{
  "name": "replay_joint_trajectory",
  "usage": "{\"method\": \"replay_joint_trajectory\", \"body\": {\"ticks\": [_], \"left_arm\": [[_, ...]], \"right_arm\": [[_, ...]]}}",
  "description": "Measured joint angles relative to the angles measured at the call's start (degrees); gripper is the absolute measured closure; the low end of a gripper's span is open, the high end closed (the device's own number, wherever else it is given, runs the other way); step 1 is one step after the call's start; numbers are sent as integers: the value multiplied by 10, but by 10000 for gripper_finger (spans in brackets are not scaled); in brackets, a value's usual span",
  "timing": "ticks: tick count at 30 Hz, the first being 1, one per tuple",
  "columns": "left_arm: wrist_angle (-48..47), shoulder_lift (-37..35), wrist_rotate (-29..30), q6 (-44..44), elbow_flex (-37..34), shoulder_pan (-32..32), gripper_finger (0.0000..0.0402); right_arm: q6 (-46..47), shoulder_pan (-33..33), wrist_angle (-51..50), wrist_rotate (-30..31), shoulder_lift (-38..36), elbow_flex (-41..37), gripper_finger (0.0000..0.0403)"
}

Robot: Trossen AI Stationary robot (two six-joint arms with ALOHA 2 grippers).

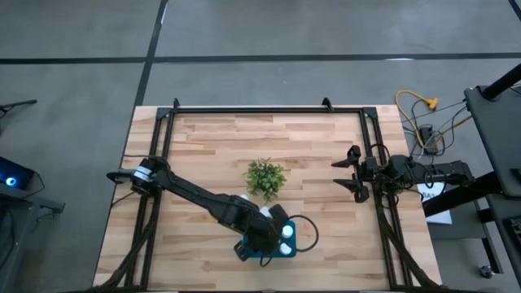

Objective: Pick and place pill bottles into a basket
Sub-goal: Put the white medicine bottle into the blue bin

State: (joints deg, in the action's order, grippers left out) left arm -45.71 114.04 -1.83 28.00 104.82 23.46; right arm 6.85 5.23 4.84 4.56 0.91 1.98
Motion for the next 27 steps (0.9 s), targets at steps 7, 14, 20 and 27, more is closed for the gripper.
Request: {"method": "replay_joint_trajectory", "body": {"ticks": [7,14,20,27], "left_arm": [[4,0,-37,5,-35,0,259],[21,0,-41,29,-50,-1,259],[44,0,-52,30,-69,-6,259],[50,0,-53,26,-87,-17,259]], "right_arm": [[0,0,0,0,0,0,159],[0,0,0,0,0,0,153],[0,0,0,0,0,0,153],[0,0,0,0,0,0,159]]}}
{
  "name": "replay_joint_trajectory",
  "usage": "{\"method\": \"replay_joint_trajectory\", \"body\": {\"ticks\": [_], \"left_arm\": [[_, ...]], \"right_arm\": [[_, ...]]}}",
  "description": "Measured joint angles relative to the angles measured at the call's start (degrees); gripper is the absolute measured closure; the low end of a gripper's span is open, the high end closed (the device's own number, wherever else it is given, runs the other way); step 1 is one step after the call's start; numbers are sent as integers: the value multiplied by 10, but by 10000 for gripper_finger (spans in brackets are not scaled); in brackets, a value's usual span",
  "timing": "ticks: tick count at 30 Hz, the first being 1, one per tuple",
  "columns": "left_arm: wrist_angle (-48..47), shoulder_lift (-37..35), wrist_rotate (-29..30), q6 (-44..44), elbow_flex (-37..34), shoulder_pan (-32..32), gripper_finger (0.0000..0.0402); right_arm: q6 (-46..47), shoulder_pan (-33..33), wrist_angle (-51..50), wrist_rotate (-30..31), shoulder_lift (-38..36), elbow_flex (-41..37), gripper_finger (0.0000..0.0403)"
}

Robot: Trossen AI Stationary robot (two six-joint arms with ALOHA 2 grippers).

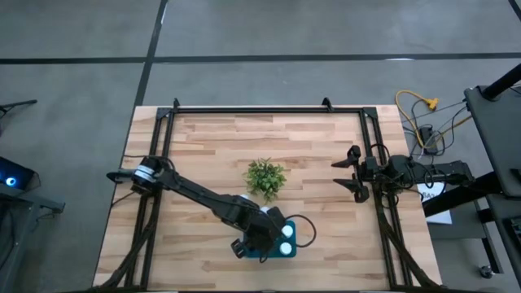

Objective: Pick and place pill bottles into a basket
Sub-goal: Put the white medicine bottle into the blue bin

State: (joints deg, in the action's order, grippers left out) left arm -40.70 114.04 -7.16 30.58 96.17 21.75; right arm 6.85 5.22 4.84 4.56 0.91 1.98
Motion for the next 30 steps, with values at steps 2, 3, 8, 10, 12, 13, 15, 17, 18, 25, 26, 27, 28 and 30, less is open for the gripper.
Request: {"method": "replay_joint_trajectory", "body": {"ticks": [2,3,8,10,12,13,15,17,18,25,26,27,28,30], "left_arm": [[1,0,0,0,-1,-4,259],[3,1,0,0,-1,-5,259],[16,26,-10,-1,7,-7,259],[22,34,-22,-1,17,-4,259],[23,41,-30,-2,27,1,259],[24,42,-31,-2,28,2,259],[20,43,-32,-2,28,2,259],[20,43,-31,-2,28,1,259],[21,43,-31,-2,28,1,259],[23,43,-32,-2,26,1,259],[24,43,-34,-2,24,1,259],[27,43,-38,-2,21,1,259],[29,43,-42,-2,19,0,259],[29,43,-44,-2,17,-1,259]], "right_arm": [[0,0,0,0,0,0,158],[0,0,0,0,0,0,157],[0,0,0,0,0,0,152],[0,0,0,-1,0,0,151],[0,0,0,0,-1,0,153],[0,0,-1,-1,0,0,154],[0,0,0,0,1,0,156],[0,0,0,-1,1,0,158],[0,0,0,0,1,0,159],[0,0,0,0,0,0,158],[0,0,0,0,0,0,157],[0,0,0,0,0,0,156],[0,0,0,0,0,0,156],[0,0,0,0,0,0,154]]}}
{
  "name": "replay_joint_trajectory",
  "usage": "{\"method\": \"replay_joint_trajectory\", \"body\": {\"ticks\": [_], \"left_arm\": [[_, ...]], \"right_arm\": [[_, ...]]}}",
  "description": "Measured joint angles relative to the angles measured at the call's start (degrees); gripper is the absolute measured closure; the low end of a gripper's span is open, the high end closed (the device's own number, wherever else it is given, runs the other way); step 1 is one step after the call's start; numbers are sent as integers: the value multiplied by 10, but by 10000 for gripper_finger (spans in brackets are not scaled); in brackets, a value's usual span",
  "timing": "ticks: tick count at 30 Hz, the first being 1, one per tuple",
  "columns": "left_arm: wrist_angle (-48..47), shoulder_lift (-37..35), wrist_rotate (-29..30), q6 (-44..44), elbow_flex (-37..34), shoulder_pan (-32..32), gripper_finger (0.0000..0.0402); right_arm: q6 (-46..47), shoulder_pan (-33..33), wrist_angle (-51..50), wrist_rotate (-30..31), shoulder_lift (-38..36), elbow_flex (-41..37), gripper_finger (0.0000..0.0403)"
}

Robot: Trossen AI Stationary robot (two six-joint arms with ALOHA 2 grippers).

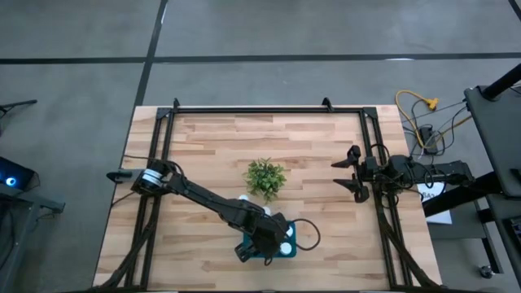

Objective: Pick and place pill bottles into a basket
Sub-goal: Put the white medicine bottle into the blue bin

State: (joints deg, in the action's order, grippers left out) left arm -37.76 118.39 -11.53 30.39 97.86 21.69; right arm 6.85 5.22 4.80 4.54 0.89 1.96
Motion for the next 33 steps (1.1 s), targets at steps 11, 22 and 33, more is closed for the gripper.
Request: {"method": "replay_joint_trajectory", "body": {"ticks": [11,22,33], "left_arm": [[13,0,-2,0,-9,-18,259],[8,27,-21,-11,-4,-25,259],[-4,33,-24,-16,7,-26,259]], "right_arm": [[0,0,0,0,0,0,155],[0,0,0,0,0,0,153],[0,0,0,0,0,0,159]]}}
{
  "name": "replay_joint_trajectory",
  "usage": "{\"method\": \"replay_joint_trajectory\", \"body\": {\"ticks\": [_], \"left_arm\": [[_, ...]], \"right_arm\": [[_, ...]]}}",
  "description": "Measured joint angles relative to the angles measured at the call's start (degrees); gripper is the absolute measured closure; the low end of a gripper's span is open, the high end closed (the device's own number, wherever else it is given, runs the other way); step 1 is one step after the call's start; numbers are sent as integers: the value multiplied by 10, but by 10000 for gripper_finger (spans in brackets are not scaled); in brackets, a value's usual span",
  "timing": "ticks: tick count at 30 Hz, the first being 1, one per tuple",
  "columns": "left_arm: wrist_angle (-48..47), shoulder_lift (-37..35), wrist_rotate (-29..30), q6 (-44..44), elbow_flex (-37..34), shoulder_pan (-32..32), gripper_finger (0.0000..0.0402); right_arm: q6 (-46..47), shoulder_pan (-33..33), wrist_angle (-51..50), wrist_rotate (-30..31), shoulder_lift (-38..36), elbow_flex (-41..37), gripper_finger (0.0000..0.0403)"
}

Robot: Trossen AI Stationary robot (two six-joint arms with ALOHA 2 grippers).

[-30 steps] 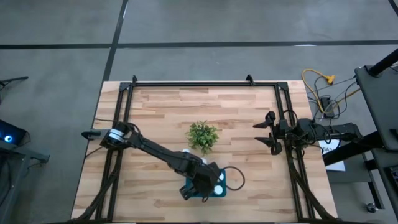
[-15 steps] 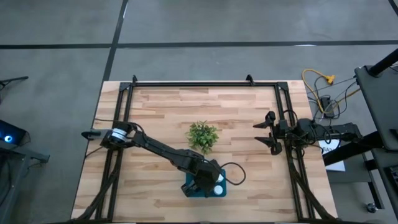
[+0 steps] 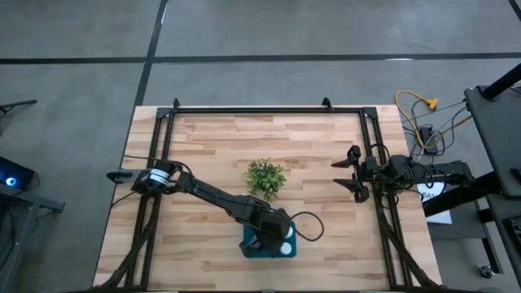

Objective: Pick and place pill bottles into a basket
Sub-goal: Put the white medicine bottle into the blue bin

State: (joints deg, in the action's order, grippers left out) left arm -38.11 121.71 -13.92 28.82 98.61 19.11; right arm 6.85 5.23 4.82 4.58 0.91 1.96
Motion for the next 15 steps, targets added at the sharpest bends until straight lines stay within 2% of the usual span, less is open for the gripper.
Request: {"method": "replay_joint_trajectory", "body": {"ticks": [8,15], "left_arm": [[-5,0,-8,-2,0,0,258],[-7,-1,-8,-15,0,0,231]], "right_arm": [[0,0,0,0,0,0,161],[0,0,0,0,0,0,157]]}}
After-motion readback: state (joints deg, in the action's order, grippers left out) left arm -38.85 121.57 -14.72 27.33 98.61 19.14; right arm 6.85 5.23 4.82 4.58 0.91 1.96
